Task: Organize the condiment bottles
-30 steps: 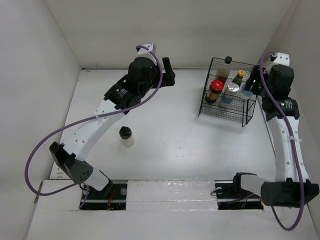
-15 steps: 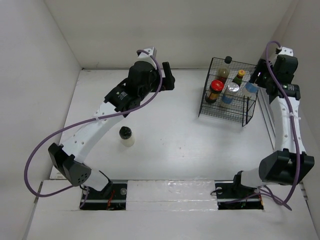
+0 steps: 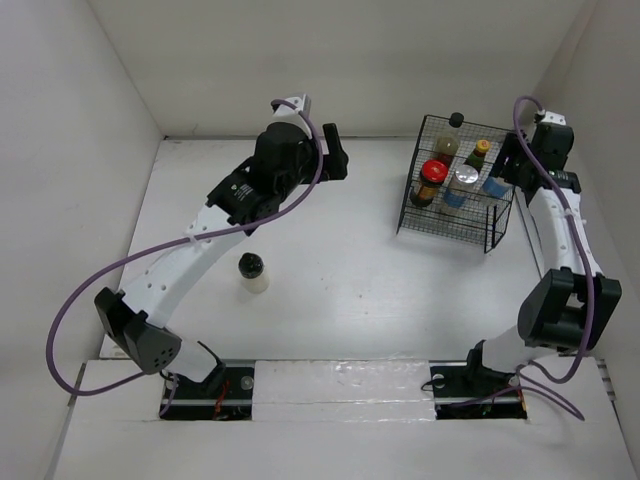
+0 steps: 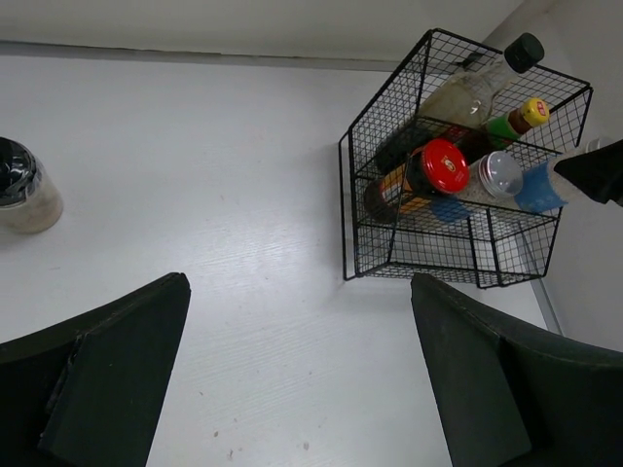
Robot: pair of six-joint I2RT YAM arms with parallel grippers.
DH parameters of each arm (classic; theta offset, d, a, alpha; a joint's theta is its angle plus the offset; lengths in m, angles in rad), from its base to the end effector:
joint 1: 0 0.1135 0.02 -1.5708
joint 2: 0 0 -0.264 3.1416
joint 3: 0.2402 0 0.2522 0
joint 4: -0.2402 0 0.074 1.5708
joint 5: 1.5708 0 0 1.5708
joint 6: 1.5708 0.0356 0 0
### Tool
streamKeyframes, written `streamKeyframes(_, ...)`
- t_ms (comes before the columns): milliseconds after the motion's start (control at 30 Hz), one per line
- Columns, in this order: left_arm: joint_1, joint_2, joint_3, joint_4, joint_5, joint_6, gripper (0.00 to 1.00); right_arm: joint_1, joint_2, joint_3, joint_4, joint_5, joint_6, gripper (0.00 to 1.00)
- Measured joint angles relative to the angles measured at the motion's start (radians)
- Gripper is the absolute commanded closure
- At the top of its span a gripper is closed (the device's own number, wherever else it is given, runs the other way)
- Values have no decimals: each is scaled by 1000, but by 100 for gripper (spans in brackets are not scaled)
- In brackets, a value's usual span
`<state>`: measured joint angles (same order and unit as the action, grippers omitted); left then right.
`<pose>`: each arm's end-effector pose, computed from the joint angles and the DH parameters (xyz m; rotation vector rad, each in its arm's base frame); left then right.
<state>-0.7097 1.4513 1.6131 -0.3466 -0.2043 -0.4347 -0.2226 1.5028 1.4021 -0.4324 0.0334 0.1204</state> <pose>0.2532 -0.2080 0.4543 0.0945 1.7953 -0.6511 0.3374 -0.0776 0.3563 0.3790 2.0706 -0.0965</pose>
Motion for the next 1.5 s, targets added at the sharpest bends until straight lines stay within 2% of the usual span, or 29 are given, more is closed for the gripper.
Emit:
streamKeyframes(167,0,-9,-3,3,-3,0,6,2,77,-13,23,12,-11,57)
streamKeyframes(333,0,-9,-13,6,-5,0,6,16,136,-14,17,23,-14,45)
streamKeyframes(433,0,-9,-18,4,-6,0,6,36,173,-9,3,49,-16,36)
streamKeyframes(467,0,-10,-19,5,-6,0,6,45,182,-3,1,62,-17,28)
streamKeyframes(600,0,-36,-42,4,-14,0,6,69,186,17,-5,99,-19,15)
streamKeyframes(800,0,-62,-48,-1,-62,4,6,79,143,22,-23,142,-15,14)
streamKeyframes(900,2,-62,-47,-6,-97,7,11,85,76,22,-32,157,-14,14)
streamKeyframes(967,11,-62,-47,-16,-116,4,18,100,9,21,-29,172,-10,22)
streamKeyframes(1033,36,-62,-47,-29,-125,-18,21,132,-70,12,-21,184,-4,52)
streamKeyframes(1067,51,-62,-47,-38,-131,-29,21,159,-114,2,-8,190,0,75)
streamKeyframes(1100,66,-61,-47,-48,-141,-39,21,192,-159,-14,10,188,4,81)
streamKeyframes(1167,90,-61,-47,-71,-175,-61,21,280,-238,-60,58,158,14,86)
streamKeyframes(1233,110,-60,-47,-94,-194,-85,21,409,-277,-93,106,116,12,86)
streamKeyframes(1267,132,-57,-47,-102,-171,-101,18,489,-273,-98,129,100,10,86)
streamKeyframes(1367,262,-15,-37,-118,-85,-130,18,695,-182,-85,173,54,3,86)
streamKeyframes(1433,339,69,24,-133,-89,-129,19,776,-98,-74,165,39,0,82)
streamKeyframes(1500,372,178,111,-145,-103,-119,22,813,-45,-76,138,25,-5,71)
